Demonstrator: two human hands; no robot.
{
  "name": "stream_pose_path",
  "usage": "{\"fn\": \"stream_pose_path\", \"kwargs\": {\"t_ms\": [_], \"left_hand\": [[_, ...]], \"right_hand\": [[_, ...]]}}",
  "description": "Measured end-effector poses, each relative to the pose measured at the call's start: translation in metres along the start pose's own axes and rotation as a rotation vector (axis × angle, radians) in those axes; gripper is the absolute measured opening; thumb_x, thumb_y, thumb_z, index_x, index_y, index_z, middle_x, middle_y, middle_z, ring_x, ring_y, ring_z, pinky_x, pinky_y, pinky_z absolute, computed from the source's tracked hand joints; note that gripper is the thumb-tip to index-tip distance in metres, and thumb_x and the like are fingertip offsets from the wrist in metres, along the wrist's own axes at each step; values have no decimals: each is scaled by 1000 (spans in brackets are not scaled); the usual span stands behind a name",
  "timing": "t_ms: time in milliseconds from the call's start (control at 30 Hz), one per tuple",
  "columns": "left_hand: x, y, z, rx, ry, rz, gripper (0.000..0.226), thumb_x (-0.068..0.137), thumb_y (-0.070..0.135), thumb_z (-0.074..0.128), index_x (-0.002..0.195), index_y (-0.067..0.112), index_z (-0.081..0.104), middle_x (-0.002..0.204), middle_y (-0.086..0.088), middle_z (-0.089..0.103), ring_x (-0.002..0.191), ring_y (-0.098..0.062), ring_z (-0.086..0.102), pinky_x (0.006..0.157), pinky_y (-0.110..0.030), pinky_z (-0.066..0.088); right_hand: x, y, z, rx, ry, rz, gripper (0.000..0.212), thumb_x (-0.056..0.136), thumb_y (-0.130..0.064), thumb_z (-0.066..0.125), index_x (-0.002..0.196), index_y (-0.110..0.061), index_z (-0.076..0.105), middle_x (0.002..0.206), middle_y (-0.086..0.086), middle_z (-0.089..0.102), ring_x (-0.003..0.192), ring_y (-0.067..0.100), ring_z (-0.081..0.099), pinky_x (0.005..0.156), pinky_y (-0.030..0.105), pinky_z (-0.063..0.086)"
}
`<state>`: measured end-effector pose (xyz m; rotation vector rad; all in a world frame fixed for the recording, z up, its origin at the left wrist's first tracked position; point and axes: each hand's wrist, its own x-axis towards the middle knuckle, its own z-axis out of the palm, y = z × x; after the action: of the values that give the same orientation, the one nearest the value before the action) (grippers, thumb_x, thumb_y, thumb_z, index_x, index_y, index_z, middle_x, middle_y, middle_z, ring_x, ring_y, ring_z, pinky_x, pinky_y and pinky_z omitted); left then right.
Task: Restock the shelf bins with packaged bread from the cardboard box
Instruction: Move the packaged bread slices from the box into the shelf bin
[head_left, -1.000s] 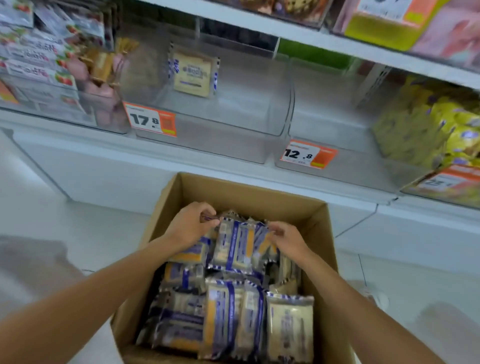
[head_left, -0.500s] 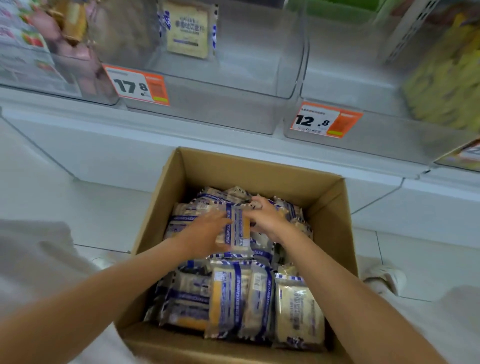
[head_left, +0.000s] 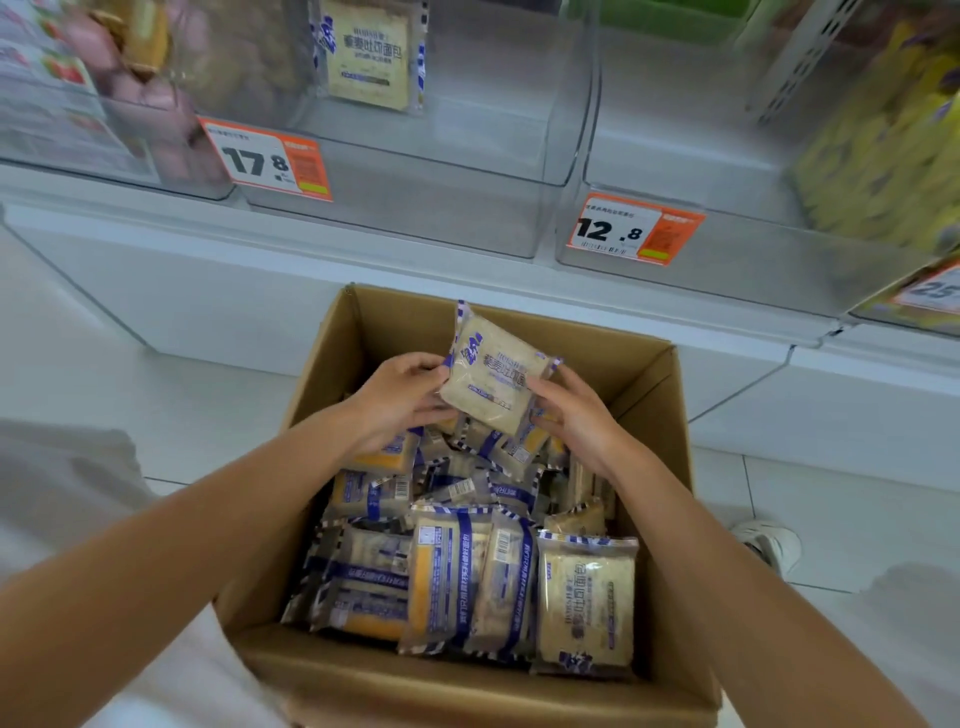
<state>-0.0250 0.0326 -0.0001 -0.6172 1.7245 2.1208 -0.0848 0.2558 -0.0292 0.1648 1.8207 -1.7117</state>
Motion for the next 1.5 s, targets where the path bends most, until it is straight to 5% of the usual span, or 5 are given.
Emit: {"fn": "stream_pose_path", "kwargs": {"t_ms": [400,533,933,1233,1500], "left_hand": [[10,-28,-43,1,142,-66,31,95,20,61,126,15,59,115,-8,72,100,-21,72,82,-36,59],[12,-33,-47,-14,220,-24,28,96,20,61,124,16,59,113,-5,73,99,-20,72,81,-36,59],[6,-2,-25,191,116,118,37,96,45,57,124,21,60,114,-2,72,105,-28,69,95,-52,53],[-27,36,-20,292,33,258,33,95,44,55,120,22,61,105,0,75,99,-19,71,85,-35,57],[-53,118,-58,392,185,576,20,97,35,57,109,21,64,97,0,72,83,0,70,68,-21,58]], "right_hand": [[14,33,-19,-811,-149,-112,59,92,-5,58,141,-36,45,146,-6,44,124,18,53,95,38,49],[36,58,-20,-1363,-269,-160,76,88,-3,61,150,-36,31,162,-6,17,151,19,6,121,47,11],[1,-39,2,-883,-169,-470,37,102,-38,45,92,-9,64,76,13,60,58,10,48,54,20,33],[-23,-94,56,-945,-42,-531,88,74,-59,74,148,-35,32,154,-5,29,140,9,27,112,28,25],[-34,-205,109,-1007,-109,-579,68,67,-46,86,123,-24,54,119,-7,56,106,11,57,83,26,47]]}}
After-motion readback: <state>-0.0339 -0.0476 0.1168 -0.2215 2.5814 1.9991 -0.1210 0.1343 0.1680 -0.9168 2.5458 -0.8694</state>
